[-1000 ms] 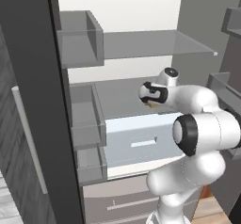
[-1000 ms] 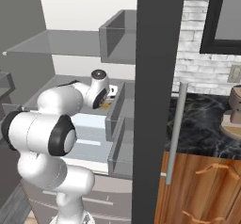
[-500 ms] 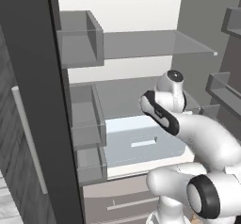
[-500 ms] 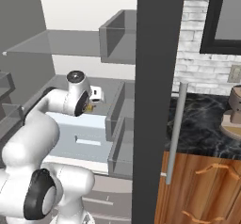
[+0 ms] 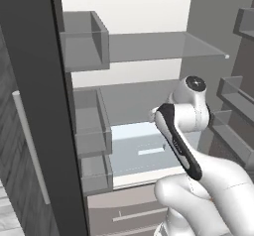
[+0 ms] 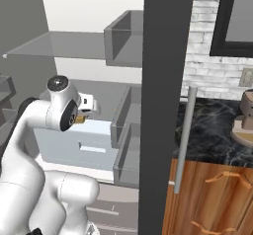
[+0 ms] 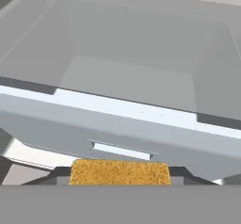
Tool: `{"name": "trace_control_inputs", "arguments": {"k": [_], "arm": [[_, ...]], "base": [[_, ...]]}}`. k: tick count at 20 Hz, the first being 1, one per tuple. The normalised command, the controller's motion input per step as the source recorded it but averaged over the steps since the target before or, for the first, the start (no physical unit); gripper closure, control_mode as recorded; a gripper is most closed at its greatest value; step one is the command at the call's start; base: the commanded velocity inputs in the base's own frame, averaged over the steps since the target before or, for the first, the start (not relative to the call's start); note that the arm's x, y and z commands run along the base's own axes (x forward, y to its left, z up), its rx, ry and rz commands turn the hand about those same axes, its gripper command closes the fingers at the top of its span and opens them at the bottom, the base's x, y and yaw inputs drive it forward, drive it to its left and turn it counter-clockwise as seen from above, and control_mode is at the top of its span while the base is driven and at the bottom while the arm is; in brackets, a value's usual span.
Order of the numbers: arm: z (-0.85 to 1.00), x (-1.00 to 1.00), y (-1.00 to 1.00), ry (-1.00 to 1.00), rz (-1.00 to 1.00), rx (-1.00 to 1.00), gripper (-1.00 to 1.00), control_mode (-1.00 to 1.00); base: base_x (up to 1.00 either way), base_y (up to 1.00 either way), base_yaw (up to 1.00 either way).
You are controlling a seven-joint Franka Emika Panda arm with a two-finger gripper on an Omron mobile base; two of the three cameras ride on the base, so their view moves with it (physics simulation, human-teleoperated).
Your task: Take the donut and cake from the fridge and place them on the empty tray on the dining counter.
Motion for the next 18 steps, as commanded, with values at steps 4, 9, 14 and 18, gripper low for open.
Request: {"name": "trace_control_inputs", "arguments": {"k": [4, 9, 14, 18], "arm": [[0.38, -0.55, 0.01, 0.07, 0.0, 0.0, 1.0, -1.0], [0.06, -0.26, 0.0, 0.01, 0.0, 0.0, 1.0, 1.0], [0.0, 0.0, 0.0, 0.0, 0.0, 0.0, 1.0, 1.0], [0.0, 0.0, 0.0, 0.0, 0.0, 0.0, 1.0, 1.0]], "base": [[0.0, 0.0, 0.0], [-0.38, 0.0, -0.01], [-1.0, 0.0, -0.05], [-1.0, 0.0, 0.02]]}}
